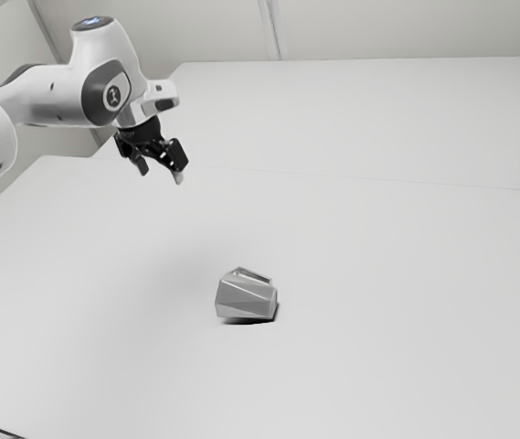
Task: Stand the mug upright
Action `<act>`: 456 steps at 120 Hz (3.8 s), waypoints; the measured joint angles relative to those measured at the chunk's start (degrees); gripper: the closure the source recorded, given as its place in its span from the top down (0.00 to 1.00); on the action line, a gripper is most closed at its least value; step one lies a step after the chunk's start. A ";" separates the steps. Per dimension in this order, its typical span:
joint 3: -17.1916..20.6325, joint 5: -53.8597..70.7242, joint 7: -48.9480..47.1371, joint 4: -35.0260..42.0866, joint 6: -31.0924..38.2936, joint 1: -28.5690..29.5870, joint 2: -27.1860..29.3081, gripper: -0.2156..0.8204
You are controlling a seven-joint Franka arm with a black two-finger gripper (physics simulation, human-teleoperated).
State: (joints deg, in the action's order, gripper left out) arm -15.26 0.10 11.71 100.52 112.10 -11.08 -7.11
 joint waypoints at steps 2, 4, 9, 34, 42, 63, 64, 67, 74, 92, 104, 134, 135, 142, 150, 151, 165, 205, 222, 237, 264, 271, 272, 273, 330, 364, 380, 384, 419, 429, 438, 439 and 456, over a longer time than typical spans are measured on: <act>-0.01 0.00 0.04 0.60 0.08 -0.03 0.49 0.79; -0.01 0.00 0.07 1.18 0.16 -0.05 0.97 0.79; -0.02 -0.04 0.16 2.62 0.35 -0.06 2.21 0.79; -1.21 -9.95 2.74 12.87 0.66 -0.08 6.05 0.79; -1.31 -15.27 4.56 14.30 -0.28 0.62 4.26 0.79; -1.45 -26.68 9.30 20.36 -1.90 0.18 2.63 0.79; -1.46 -27.15 9.51 20.57 -1.96 0.13 2.55 0.79; -1.48 -28.48 10.14 21.08 -2.15 0.02 2.21 0.79; -1.51 -31.20 11.54 21.63 -2.53 -0.07 1.51 0.79; -1.58 -36.32 14.58 22.95 -3.20 0.04 0.72 0.79; -1.61 -40.81 16.17 23.75 -3.44 -0.11 -0.46 0.79; -1.61 -49.50 18.54 23.57 -3.50 -0.52 -3.58 0.79; -1.61 -49.69 18.57 23.56 -3.48 -0.53 -3.65 0.79; -1.61 -50.93 18.77 23.48 -3.33 -0.58 -4.09 0.79; -1.61 -52.15 18.87 23.39 -3.17 -0.91 -4.39 0.79; -1.61 -52.32 18.87 23.39 -3.16 -0.95 -4.42 0.79; -1.61 -54.39 18.74 23.37 -2.68 -1.35 -4.96 0.79; -1.61 -56.90 16.75 23.41 -0.49 -2.70 -5.55 0.60; -1.61 -57.24 15.58 23.50 0.44 -3.06 -5.57 0.49; -1.61 -57.37 14.60 23.50 1.06 -3.07 -5.82 0.40; -1.52 -58.86 12.80 23.45 2.00 -3.28 -5.89 0.20; -1.51 -59.23 12.42 23.41 2.10 -3.42 -5.72 0.17; -1.51 -59.29 12.37 23.40 2.10 -3.44 -5.70 0.17; -1.51 -59.34 12.33 23.39 2.10 -3.45 -5.67 0.16; -1.48 -60.95 10.88 23.34 1.28 -3.61 -2.97 0.04; -1.52 -54.46 7.02 20.90 2.49 -5.21 0.22 0.03; -1.58 -44.88 1.48 20.15 5.07 -6.41 2.07 0.03; -1.59 -42.46 -0.12 20.20 5.84 -6.51 2.49 0.03; -1.60 -24.54 -15.57 20.78 9.54 -7.75 3.54 0.03; -1.59 -21.09 -19.70 21.02 10.73 -8.04 3.30 0.04; -1.60 -18.71 -23.19 21.36 11.90 -8.35 3.12 0.04; -1.59 -18.49 -23.56 21.40 12.04 -8.38 3.12 0.04; -1.60 -13.45 -29.68 22.05 14.81 -8.99 3.28 0.03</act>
State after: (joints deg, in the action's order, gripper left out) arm -16.86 -13.35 -17.96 122.57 126.91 -20.08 -3.84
